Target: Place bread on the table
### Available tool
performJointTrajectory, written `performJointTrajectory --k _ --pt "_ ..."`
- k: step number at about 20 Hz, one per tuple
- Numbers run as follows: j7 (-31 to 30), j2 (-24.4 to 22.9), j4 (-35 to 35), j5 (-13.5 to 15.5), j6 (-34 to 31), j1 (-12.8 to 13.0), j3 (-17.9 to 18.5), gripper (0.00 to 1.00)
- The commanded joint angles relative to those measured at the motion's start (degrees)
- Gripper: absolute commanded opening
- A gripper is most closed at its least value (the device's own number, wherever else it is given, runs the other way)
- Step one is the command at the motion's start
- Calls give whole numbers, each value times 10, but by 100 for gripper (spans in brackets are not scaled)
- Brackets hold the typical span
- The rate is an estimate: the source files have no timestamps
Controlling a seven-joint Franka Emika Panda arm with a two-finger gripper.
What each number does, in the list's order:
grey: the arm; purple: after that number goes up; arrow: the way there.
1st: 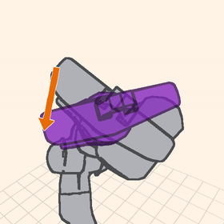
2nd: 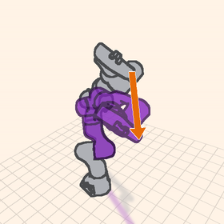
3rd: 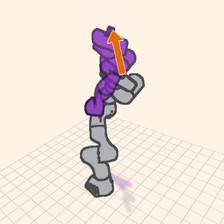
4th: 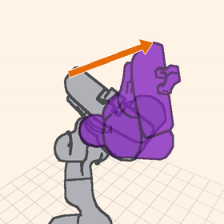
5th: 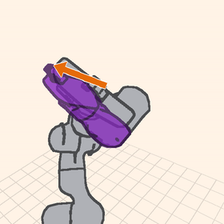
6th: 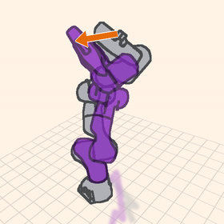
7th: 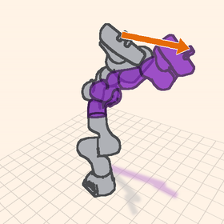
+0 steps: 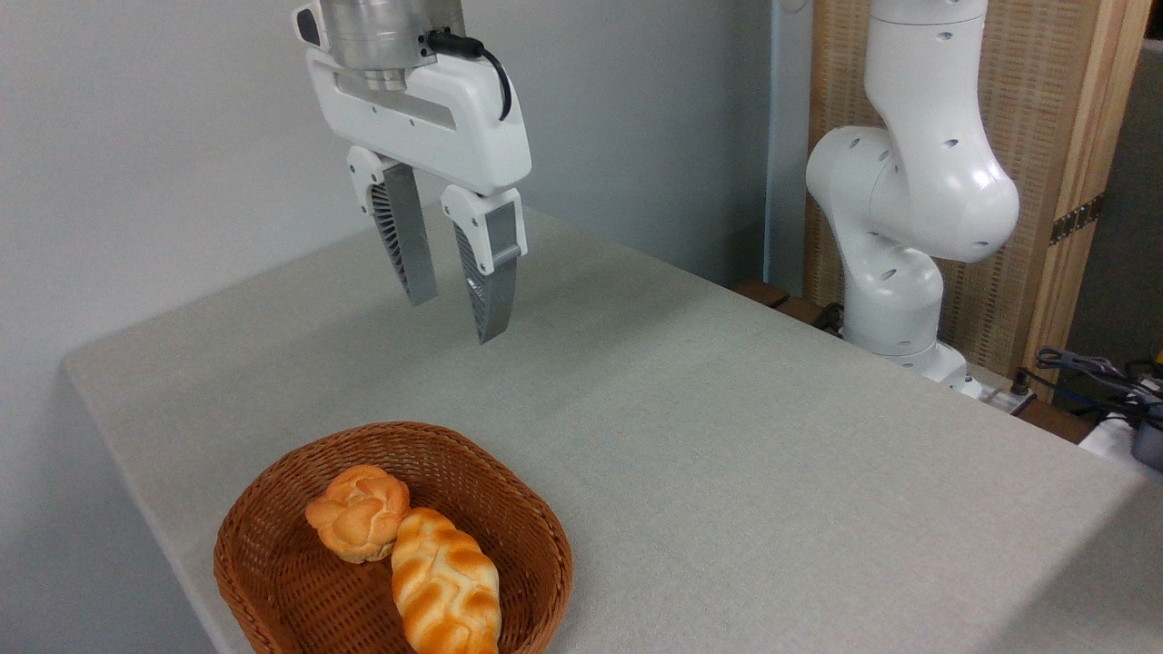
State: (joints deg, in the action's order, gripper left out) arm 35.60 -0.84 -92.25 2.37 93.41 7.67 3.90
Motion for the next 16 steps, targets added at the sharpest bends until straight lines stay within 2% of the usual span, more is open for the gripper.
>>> performJointTrajectory --k 1,3,6,9,11,12,14,16 --pt "-9 10 1 -2 41 5 6 100" --pt "-11 12 1 4 53 7 1 100" --pt "-13 27 1 -3 56 10 -4 100" --pt "-14 40 0 -3 116 10 -2 100" --pt "-13 65 1 -8 150 9 1 100" --pt "-13 76 1 -16 166 10 1 100" --pt "-15 94 1 -51 175 11 -5 100" --pt "-29 96 -1 -59 172 11 -7 100"
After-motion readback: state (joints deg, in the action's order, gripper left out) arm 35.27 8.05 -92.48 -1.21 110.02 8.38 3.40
